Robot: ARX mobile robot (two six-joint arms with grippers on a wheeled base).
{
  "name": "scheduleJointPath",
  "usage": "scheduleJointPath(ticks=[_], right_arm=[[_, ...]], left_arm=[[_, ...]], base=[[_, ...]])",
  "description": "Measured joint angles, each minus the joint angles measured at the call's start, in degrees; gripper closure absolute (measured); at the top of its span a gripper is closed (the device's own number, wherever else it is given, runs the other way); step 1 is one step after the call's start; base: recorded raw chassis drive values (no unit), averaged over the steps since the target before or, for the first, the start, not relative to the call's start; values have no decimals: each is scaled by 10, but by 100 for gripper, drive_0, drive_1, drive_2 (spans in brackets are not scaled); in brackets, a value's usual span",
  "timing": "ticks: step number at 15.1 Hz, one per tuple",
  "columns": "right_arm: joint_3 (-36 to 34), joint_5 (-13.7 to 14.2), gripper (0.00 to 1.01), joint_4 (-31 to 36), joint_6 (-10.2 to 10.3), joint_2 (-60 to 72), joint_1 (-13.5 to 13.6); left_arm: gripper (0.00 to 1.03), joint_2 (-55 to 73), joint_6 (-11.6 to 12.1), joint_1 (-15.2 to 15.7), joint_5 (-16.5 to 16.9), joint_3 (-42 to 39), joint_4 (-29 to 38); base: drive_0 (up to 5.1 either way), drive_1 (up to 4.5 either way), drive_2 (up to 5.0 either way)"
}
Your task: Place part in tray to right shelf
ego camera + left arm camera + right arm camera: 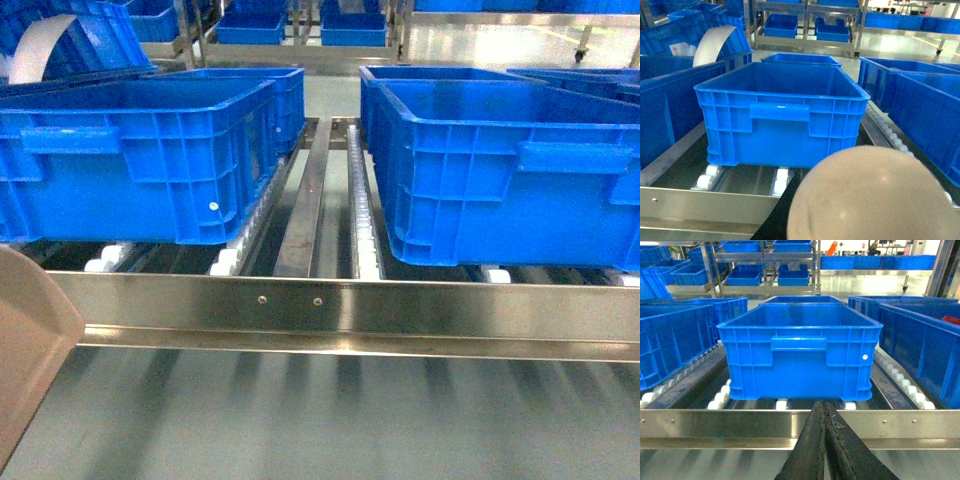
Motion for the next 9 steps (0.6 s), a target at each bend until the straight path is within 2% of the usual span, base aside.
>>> scheduleJointPath(ticks=[1, 2, 3, 4, 9], right_arm=[[0, -26, 99, -23, 0, -31, -19], [0, -66, 99, -49, 0, -50, -66], [0, -66, 99, -64, 0, -65, -77], [0, -76, 99, -80, 0, -84, -72], [0, -76, 99, -136, 0, -137, -73]], left_arm=[[90, -24, 0, 0, 1, -15, -3], [90, -44, 0, 0, 1, -33, -14], [90, -63, 0, 0, 1, -50, -26], [90, -89, 0, 0, 1, -63, -38], [90, -202, 0, 0, 1, -100, -110]], base=[[0, 0, 0], [0, 0, 0], [0, 0, 0], [0, 0, 0], [0, 0, 0]])
